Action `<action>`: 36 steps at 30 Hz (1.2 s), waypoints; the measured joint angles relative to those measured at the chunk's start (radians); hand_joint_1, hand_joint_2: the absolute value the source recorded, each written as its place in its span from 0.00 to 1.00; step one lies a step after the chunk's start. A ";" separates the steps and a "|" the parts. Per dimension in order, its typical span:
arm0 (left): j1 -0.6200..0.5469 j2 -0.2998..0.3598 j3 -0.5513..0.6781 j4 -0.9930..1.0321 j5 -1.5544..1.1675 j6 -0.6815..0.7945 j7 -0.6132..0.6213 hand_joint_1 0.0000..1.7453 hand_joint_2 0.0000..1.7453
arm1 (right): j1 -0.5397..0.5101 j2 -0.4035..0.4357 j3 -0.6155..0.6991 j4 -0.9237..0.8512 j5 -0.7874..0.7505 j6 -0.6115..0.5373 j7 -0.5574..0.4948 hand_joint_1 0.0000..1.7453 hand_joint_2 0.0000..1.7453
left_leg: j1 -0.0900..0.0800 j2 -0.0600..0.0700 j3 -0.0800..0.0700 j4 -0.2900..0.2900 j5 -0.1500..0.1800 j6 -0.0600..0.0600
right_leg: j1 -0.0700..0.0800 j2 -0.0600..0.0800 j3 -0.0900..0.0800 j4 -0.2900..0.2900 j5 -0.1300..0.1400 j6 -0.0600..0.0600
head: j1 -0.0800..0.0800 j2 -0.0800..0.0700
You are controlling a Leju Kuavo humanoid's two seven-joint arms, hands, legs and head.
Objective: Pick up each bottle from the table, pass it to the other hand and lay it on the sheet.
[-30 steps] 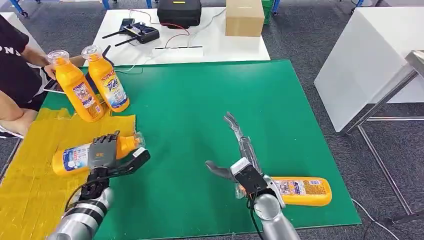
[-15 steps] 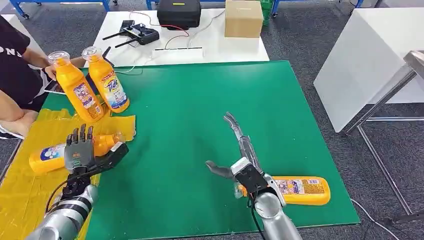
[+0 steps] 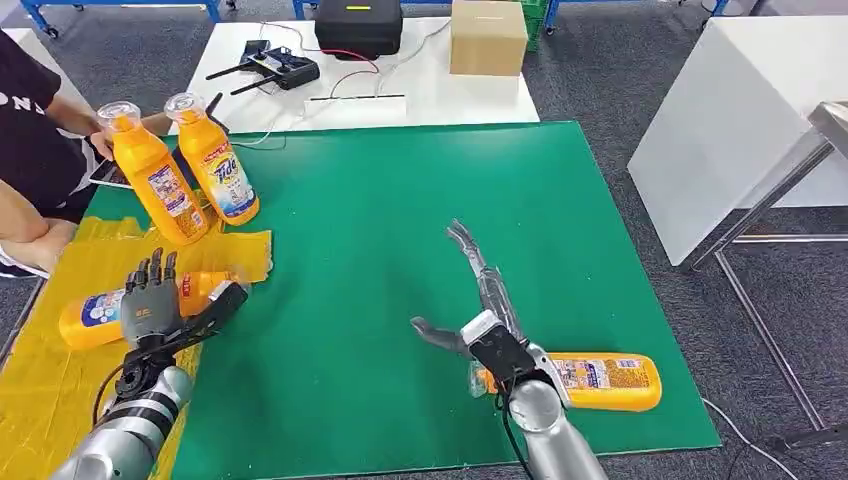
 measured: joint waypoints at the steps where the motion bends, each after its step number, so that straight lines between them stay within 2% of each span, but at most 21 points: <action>1: 0.000 -0.001 0.007 0.001 0.017 0.000 -0.022 0.00 1.00 | 0.000 0.000 0.000 0.000 0.000 0.000 0.000 0.00 1.00 | 0.000 0.000 0.000 0.000 0.000 0.000 | 0.000 0.000 0.000 0.000 0.000 0.000 | 0.000 0.000; 4: -0.002 -0.013 0.039 0.007 0.099 0.000 -0.130 0.00 1.00 | -0.001 0.000 0.000 0.001 0.013 -0.003 0.001 0.00 1.00 | 0.000 0.000 0.000 0.000 0.000 0.000 | 0.000 0.000 0.000 0.000 0.000 0.000 | 0.000 0.000; 7: -0.002 -0.038 0.107 0.014 0.366 -0.081 -0.433 0.00 1.00 | -0.001 0.000 0.000 0.001 0.073 -0.031 0.006 0.00 1.00 | 0.000 -0.001 0.000 0.000 0.000 0.000 | 0.000 -0.001 0.000 0.000 0.000 0.000 | 0.000 0.000; 9: -0.002 -0.063 0.145 -0.001 0.510 -0.170 -0.553 0.00 1.00 | -0.001 0.000 0.000 0.000 0.109 -0.047 0.010 0.00 1.00 | -0.001 -0.002 -0.001 0.000 0.000 0.000 | 0.000 -0.003 0.000 0.000 0.000 0.000 | 0.000 0.000; 12: -0.001 -0.087 0.170 -0.015 0.546 -0.208 -0.576 0.00 1.00 | 0.000 0.000 0.000 -0.002 0.128 -0.058 0.011 0.00 1.00 | -0.001 -0.002 -0.001 0.000 0.000 0.000 | 0.000 -0.003 0.000 0.000 0.000 0.000 | 0.000 0.000; 17: 0.017 -0.110 0.190 -0.060 0.686 -0.362 -0.653 0.00 1.00 | 0.000 -0.006 0.008 -0.006 0.247 -0.125 0.034 0.00 1.00 | -0.002 -0.001 0.000 0.000 0.000 0.000 | -0.001 -0.003 0.000 0.000 0.000 0.000 | 0.000 0.000; 19: 0.044 -0.123 0.190 -0.117 0.775 -0.470 -0.680 0.00 1.00 | 0.000 -0.011 0.019 -0.013 0.322 -0.166 0.056 0.00 1.00 | -0.002 -0.001 0.000 0.000 0.000 0.000 | -0.001 -0.003 0.000 0.000 0.000 0.000 | 0.000 0.000; 22: 0.156 -0.158 0.147 -0.330 0.907 -0.626 -0.678 0.00 1.00 | -0.001 -0.038 0.047 -0.038 0.421 -0.196 0.097 0.00 1.00 | -0.001 0.000 -0.002 0.000 0.000 0.000 | 0.000 -0.001 -0.002 0.000 0.000 0.000 | 0.000 0.000; 30: 0.308 -0.196 0.014 -0.642 0.986 -0.621 -0.654 0.00 1.00 | 0.001 -0.122 0.103 -0.118 0.586 -0.214 0.178 0.00 1.00 | -0.002 -0.001 -0.004 0.000 0.000 0.001 | -0.001 -0.003 -0.003 -0.001 0.000 0.000 | 0.000 0.000; 33: 0.345 -0.207 -0.006 -0.699 1.016 -0.641 -0.660 0.00 1.00 | 0.010 -0.184 0.134 -0.137 0.658 -0.192 0.208 0.00 1.00 | -0.002 -0.002 -0.004 0.000 0.000 0.001 | -0.001 -0.003 -0.003 -0.001 0.000 0.000 | 0.000 0.000; 36: 0.377 -0.222 -0.032 -0.742 1.034 -0.659 -0.672 0.00 1.00 | 0.030 -0.281 0.151 -0.153 0.676 -0.146 0.227 0.00 1.00 | -0.003 -0.002 -0.004 0.000 0.000 0.001 | -0.002 -0.003 -0.003 -0.001 0.000 0.000 | 0.000 0.000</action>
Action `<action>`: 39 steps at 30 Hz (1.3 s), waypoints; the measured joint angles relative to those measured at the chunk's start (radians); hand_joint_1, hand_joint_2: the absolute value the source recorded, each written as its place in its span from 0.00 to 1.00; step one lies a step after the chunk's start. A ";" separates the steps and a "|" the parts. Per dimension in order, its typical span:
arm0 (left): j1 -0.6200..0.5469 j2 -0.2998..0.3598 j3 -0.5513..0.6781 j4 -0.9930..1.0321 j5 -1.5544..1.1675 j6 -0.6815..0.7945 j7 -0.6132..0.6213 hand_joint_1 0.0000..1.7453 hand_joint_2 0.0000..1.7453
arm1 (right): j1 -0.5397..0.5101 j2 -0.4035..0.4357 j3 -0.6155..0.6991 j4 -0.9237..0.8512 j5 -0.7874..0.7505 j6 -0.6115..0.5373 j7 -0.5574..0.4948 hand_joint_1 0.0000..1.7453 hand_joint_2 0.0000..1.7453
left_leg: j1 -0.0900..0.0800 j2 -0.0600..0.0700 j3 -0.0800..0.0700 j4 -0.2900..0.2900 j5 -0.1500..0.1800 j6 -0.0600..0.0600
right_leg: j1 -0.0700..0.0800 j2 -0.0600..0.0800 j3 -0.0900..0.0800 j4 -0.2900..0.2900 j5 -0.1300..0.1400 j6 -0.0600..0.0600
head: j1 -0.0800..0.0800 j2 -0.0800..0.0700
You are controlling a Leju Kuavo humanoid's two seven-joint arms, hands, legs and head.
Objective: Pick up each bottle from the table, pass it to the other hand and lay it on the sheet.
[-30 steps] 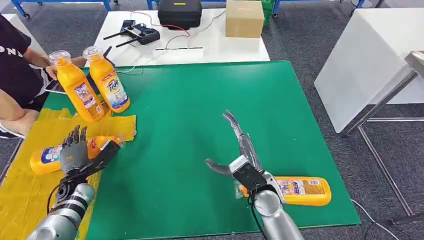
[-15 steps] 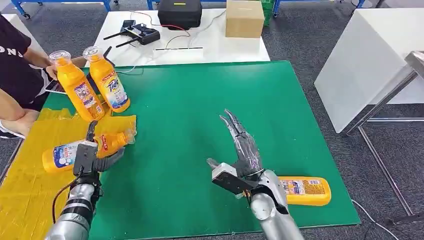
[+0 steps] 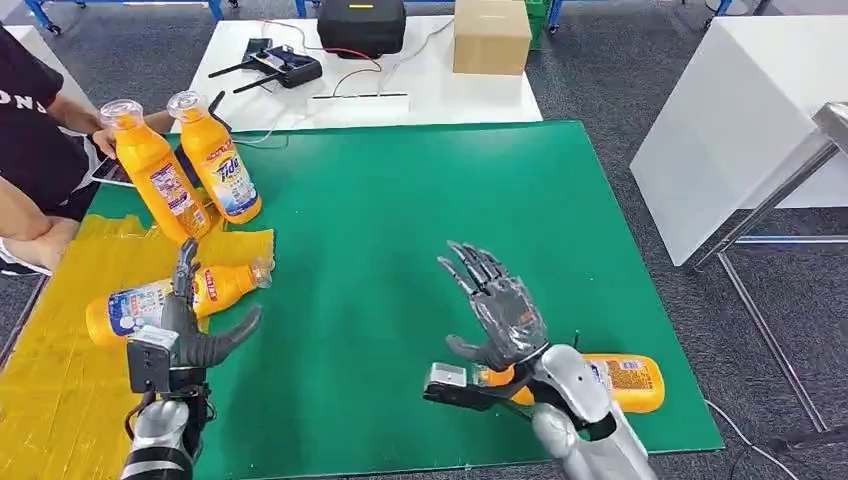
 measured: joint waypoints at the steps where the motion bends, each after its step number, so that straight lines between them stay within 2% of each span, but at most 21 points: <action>1: 0.008 -0.004 -0.008 -0.008 0.000 -0.001 0.000 0.00 1.00 | 0.010 -0.031 0.001 -0.007 0.000 0.008 0.004 0.00 1.00 | 0.000 0.000 0.000 0.000 0.000 0.000 | 0.000 0.000 0.000 0.000 0.000 0.000 | 0.000 0.000; 6: 0.032 -0.016 -0.042 -0.032 0.000 0.003 0.000 0.00 1.00 | 0.046 -0.153 -0.003 -0.038 -0.011 0.023 0.005 0.00 1.00 | -0.001 0.001 0.000 0.000 -0.001 0.001 | -0.001 0.000 0.000 0.000 0.000 0.000 | 0.000 0.000; 11: 0.040 -0.024 -0.061 -0.045 0.020 -0.007 0.000 0.00 1.00 | 0.075 -0.205 -0.011 -0.070 -0.014 0.039 0.019 0.00 1.00 | 0.000 0.000 0.000 0.000 -0.001 0.001 | -0.001 0.000 0.000 0.000 0.000 0.001 | 0.000 0.000; 16: 0.070 -0.034 -0.092 -0.081 0.050 -0.027 -0.007 0.00 1.00 | 0.177 -0.251 -0.066 -0.138 -0.043 0.047 0.001 0.00 1.00 | 0.000 0.000 -0.001 0.000 -0.001 0.001 | 0.000 0.000 0.000 0.000 -0.002 0.003 | 0.000 0.000; 35: 0.140 -0.043 -0.174 -0.163 0.106 -0.049 -0.016 0.00 1.00 | 0.371 -0.246 -0.219 -0.185 -0.070 0.006 -0.008 0.00 1.00 | -0.001 0.000 -0.001 0.000 -0.003 0.002 | -0.001 0.000 0.000 0.000 -0.002 0.003 | 0.000 0.000; 39: 0.141 -0.043 -0.179 -0.164 0.119 -0.055 -0.015 0.00 1.00 | 0.379 -0.239 -0.249 -0.143 0.002 -0.002 0.001 0.00 1.00 | -0.001 0.001 0.000 0.000 -0.003 0.003 | -0.001 0.000 0.000 -0.001 -0.002 0.003 | 0.000 0.000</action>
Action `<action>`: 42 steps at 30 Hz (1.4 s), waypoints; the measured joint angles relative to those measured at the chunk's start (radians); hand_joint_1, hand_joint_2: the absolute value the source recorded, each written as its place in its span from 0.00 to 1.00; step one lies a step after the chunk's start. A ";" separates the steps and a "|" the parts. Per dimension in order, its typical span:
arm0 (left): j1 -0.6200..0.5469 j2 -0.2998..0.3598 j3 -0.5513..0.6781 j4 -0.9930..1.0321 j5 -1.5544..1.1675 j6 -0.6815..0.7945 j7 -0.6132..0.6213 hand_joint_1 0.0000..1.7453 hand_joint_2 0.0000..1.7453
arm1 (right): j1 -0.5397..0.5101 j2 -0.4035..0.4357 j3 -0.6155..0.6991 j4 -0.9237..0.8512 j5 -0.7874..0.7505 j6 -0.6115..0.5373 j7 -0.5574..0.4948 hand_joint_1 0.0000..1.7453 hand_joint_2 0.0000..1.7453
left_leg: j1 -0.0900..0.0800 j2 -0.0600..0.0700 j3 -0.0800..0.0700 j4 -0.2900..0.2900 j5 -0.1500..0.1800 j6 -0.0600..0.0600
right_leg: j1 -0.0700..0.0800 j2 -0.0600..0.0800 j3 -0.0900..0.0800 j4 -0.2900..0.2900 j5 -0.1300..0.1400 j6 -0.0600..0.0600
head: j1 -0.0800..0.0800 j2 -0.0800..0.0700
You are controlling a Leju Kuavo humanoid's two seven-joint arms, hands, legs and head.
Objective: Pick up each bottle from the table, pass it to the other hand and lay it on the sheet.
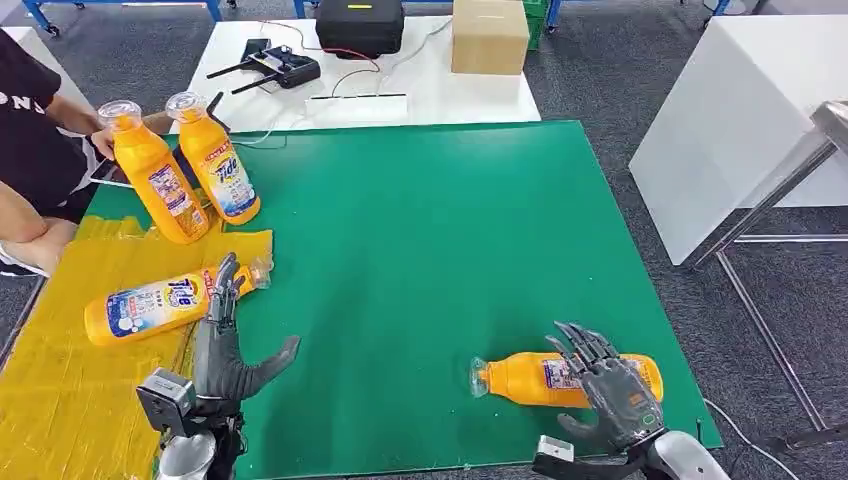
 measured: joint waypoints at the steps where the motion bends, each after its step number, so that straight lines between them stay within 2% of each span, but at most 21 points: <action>1: 0.000 0.000 -0.003 0.000 0.002 -0.003 0.000 0.00 1.00 | 0.000 0.000 -0.006 0.015 0.015 -0.001 0.005 0.00 1.00 | 0.000 0.000 0.000 0.000 0.000 0.000 | 0.000 0.000 0.000 0.000 0.000 0.000 | 0.000 0.000; 9: -0.005 0.000 -0.018 0.001 0.003 -0.008 0.001 0.00 1.00 | -0.078 0.037 -0.044 0.238 0.119 -0.044 0.019 0.00 1.00 | 0.000 0.002 0.004 0.000 -0.001 0.000 | 0.000 0.003 0.003 0.000 0.000 0.000 | 0.000 0.000; 16: -0.008 0.000 -0.019 0.002 0.004 -0.008 0.001 0.00 1.00 | -0.129 0.063 -0.058 0.320 0.140 -0.051 0.026 0.00 1.00 | 0.000 0.007 0.010 -0.001 -0.003 0.000 | 0.001 0.007 0.008 -0.001 0.000 0.000 | 0.000 0.000; 20: -0.013 0.000 -0.021 0.007 0.004 -0.009 0.001 0.00 1.00 | -0.214 0.110 -0.066 0.428 0.215 -0.089 0.050 0.00 1.00 | 0.000 0.017 0.015 -0.001 -0.003 0.001 | 0.001 0.017 0.010 -0.002 0.001 -0.002 | 0.000 0.000; 24: -0.017 0.000 -0.024 0.016 0.004 -0.009 0.001 0.00 1.00 | -0.309 0.158 -0.072 0.552 0.268 -0.119 0.077 0.00 1.00 | 0.000 0.018 0.022 -0.001 -0.003 0.001 | 0.001 0.018 0.006 -0.003 0.001 -0.002 | 0.000 0.000; 27: -0.022 0.000 -0.029 0.021 0.004 -0.009 0.001 0.00 1.00 | -0.355 0.181 -0.075 0.612 0.277 -0.125 0.084 0.00 1.00 | 0.000 0.018 0.025 -0.001 -0.008 0.002 | 0.001 0.018 0.010 -0.003 -0.001 0.000 | 0.000 0.000; 28: -0.022 0.000 -0.029 0.022 0.004 -0.009 0.001 0.00 1.00 | -0.364 0.187 -0.077 0.630 0.280 -0.129 0.084 0.09 1.00 | 0.000 0.018 0.027 -0.001 -0.008 0.001 | 0.001 0.018 0.011 -0.003 -0.001 0.000 | 0.000 0.000; 29: -0.023 0.000 -0.029 0.024 0.004 -0.009 0.001 0.00 1.00 | -0.373 0.193 -0.079 0.645 0.281 -0.132 0.085 0.40 1.00 | 0.001 0.018 0.028 -0.001 -0.007 0.001 | 0.001 0.019 0.013 -0.003 -0.001 0.000 | 0.001 0.000; 30: -0.024 0.000 -0.030 0.026 0.004 -0.009 0.001 0.00 1.00 | -0.384 0.198 -0.079 0.658 0.285 -0.134 0.087 0.85 1.00 | 0.001 0.018 0.030 -0.001 -0.007 0.002 | 0.002 0.019 0.022 -0.003 0.001 -0.001 | 0.000 0.000; 31: -0.025 0.000 -0.030 0.027 0.004 -0.009 0.001 0.00 1.00 | -0.392 0.202 -0.080 0.672 0.294 -0.134 0.091 0.90 1.00 | 0.001 0.019 0.031 -0.001 -0.006 0.001 | 0.002 0.019 0.024 -0.003 0.002 -0.001 | 0.000 0.000; 32: -0.027 0.000 -0.031 0.029 0.004 -0.009 0.001 0.00 1.00 | -0.401 0.207 -0.080 0.686 0.299 -0.134 0.096 0.89 1.00 | 0.001 0.019 0.032 -0.001 -0.006 0.001 | 0.002 0.019 0.026 -0.003 0.002 -0.001 | 0.000 0.000; 33: -0.027 0.000 -0.033 0.030 0.004 -0.009 0.001 0.00 1.00 | -0.411 0.211 -0.080 0.702 0.305 -0.134 0.100 0.98 1.00 | 0.001 0.019 0.032 -0.001 -0.006 0.001 | 0.002 0.019 0.026 -0.003 0.002 -0.001 | 0.000 0.000; 34: -0.028 0.000 -0.035 0.031 0.004 -0.009 0.001 0.00 1.00 | -0.419 0.215 -0.080 0.717 0.309 -0.133 0.104 1.00 1.00 | 0.001 0.019 0.033 -0.001 -0.006 0.002 | 0.002 0.019 0.027 -0.003 0.001 -0.001 | 0.000 0.000; 37: -0.031 0.000 -0.035 0.035 0.006 -0.011 0.002 0.00 1.00 | -0.452 0.221 -0.080 0.764 0.326 -0.133 0.117 1.00 1.00 | 0.001 0.018 0.034 -0.001 -0.007 0.001 | 0.002 0.019 0.026 -0.003 0.000 0.000 | 0.000 0.000; 38: -0.032 0.000 -0.035 0.038 0.008 -0.014 0.002 0.00 1.00 | -0.464 0.222 -0.080 0.780 0.329 -0.131 0.120 1.00 1.00 | 0.001 0.018 0.036 -0.001 -0.008 0.002 | 0.002 0.019 0.021 -0.004 -0.001 0.000 | 0.000 0.000; 39: -0.033 0.000 -0.035 0.040 0.009 -0.018 0.002 0.00 1.00 | -0.475 0.223 -0.080 0.794 0.331 -0.130 0.123 1.00 1.00 | 0.001 0.018 0.038 -0.001 -0.010 0.003 | 0.002 0.019 0.023 -0.004 -0.006 -0.002 | 0.000 0.000; 42: -0.038 0.000 -0.035 0.046 0.018 -0.027 0.002 0.00 1.00 | -0.505 0.224 -0.085 0.834 0.338 -0.129 0.126 1.00 1.00 | 0.001 0.015 0.045 -0.001 -0.012 0.005 | 0.002 0.016 0.031 -0.004 -0.010 0.002 | 0.001 0.000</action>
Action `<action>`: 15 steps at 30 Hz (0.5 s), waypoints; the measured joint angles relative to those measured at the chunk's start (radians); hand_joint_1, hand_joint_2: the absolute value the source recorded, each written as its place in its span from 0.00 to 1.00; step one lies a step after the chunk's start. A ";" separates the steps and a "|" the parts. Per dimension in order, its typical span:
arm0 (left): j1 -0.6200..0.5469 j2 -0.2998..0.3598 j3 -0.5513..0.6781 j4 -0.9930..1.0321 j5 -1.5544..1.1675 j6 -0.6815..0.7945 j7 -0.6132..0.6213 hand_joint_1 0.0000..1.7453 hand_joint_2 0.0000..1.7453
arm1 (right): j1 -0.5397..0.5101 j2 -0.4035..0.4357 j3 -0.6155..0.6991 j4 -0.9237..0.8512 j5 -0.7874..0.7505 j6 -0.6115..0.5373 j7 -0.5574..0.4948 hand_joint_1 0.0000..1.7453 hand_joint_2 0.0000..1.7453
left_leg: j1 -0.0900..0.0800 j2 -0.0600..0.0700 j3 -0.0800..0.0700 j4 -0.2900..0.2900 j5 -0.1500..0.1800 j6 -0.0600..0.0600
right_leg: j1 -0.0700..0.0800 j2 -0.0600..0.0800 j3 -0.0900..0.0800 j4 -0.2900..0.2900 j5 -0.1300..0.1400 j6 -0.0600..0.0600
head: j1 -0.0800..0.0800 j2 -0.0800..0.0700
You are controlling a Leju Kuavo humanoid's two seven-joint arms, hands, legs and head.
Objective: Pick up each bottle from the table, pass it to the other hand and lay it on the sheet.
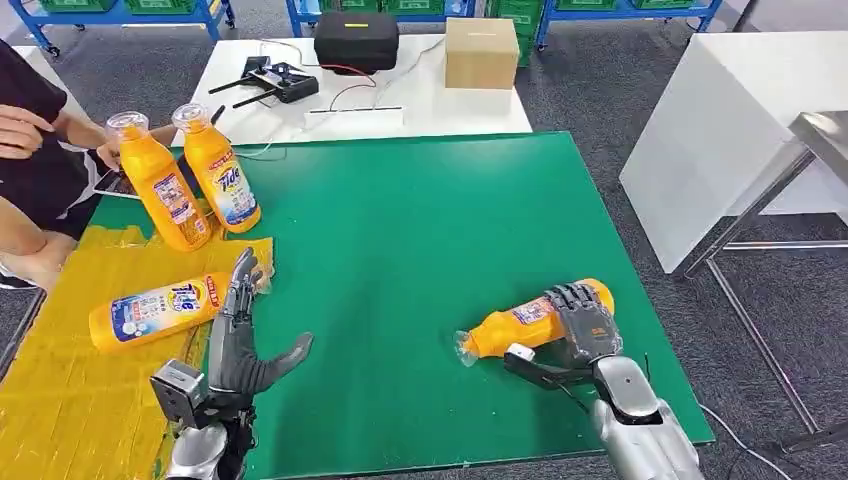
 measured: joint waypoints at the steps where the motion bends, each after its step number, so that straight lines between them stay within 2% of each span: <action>1: -0.001 0.000 0.000 0.002 0.002 -0.001 0.000 0.00 1.00 | -0.007 0.000 -0.001 0.009 0.002 0.001 0.001 1.00 1.00 | 0.000 -0.002 0.001 0.000 0.000 0.000 | 0.000 -0.001 0.002 0.000 0.001 0.000 | -0.001 0.000; 7: -0.012 -0.002 0.000 0.013 0.004 -0.006 0.000 0.00 1.00 | -0.043 0.000 -0.005 0.053 0.010 0.006 0.000 1.00 1.00 | 0.000 -0.003 0.003 0.000 -0.001 0.001 | 0.000 -0.003 0.010 -0.001 0.000 0.003 | 0.000 0.000; 15: -0.018 -0.002 0.000 0.032 0.008 -0.015 -0.001 0.00 1.00 | -0.080 0.004 -0.004 0.100 0.021 0.006 -0.011 1.00 1.00 | 0.000 -0.003 0.005 0.000 -0.006 0.002 | 0.000 -0.003 0.009 -0.004 -0.003 0.003 | 0.000 0.000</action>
